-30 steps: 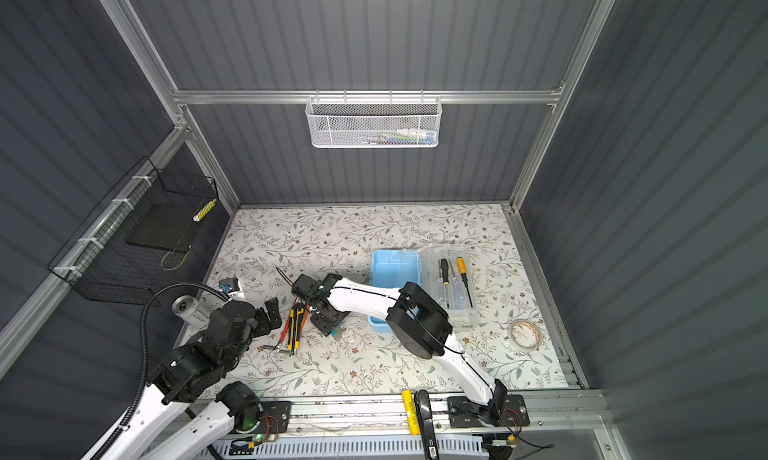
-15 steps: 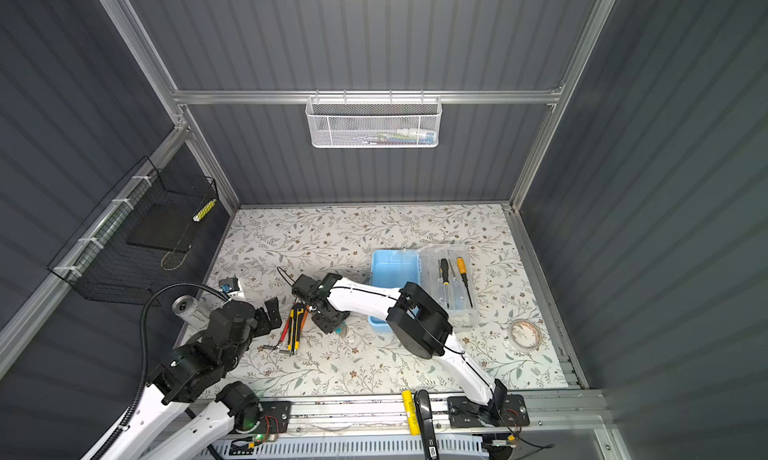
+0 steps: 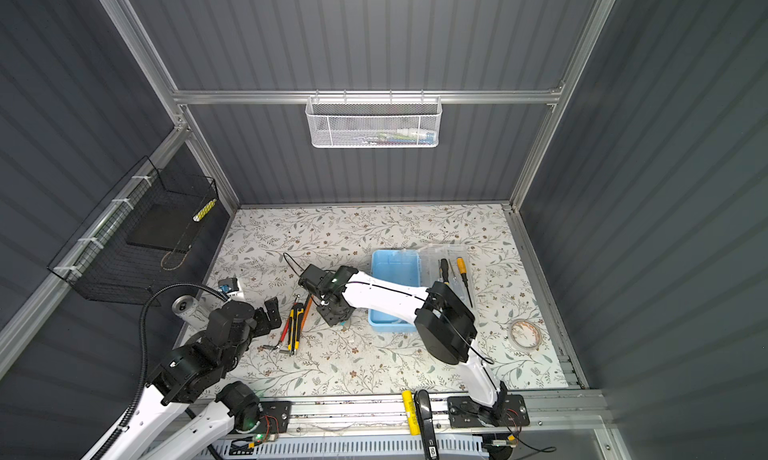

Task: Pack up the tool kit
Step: 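Lift the teal utility knife with right gripper and carry it over the blue box, then lower the knife into the box, open right gripper, move back to tools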

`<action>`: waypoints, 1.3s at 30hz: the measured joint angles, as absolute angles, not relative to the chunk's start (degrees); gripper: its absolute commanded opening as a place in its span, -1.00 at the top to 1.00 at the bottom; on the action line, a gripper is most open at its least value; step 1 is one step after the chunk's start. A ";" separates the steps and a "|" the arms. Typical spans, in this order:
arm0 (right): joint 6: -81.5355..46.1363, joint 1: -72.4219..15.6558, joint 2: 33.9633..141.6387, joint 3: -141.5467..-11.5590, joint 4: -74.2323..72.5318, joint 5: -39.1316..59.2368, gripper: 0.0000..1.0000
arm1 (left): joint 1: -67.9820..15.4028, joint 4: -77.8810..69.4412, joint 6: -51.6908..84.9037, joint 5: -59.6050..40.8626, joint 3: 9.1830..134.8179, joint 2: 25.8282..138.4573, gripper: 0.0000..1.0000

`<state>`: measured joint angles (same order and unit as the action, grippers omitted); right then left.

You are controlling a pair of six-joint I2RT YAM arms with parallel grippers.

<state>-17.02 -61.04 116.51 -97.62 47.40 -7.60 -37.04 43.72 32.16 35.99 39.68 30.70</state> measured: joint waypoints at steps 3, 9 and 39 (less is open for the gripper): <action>-18.46 -59.66 110.61 -93.71 46.30 -8.45 0.58 | -37.04 43.72 32.16 35.97 39.68 30.76 -0.99; -21.98 -54.35 100.64 -87.66 45.93 -11.38 0.59 | -37.04 43.70 32.16 35.97 39.68 31.24 -0.99; -29.98 -39.03 91.68 -66.15 41.01 -15.46 -0.02 | -37.04 43.70 32.16 35.79 39.66 31.00 -0.99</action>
<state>-29.98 -39.03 91.68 -66.15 41.01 -15.46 -37.04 43.70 32.16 35.79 39.66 31.00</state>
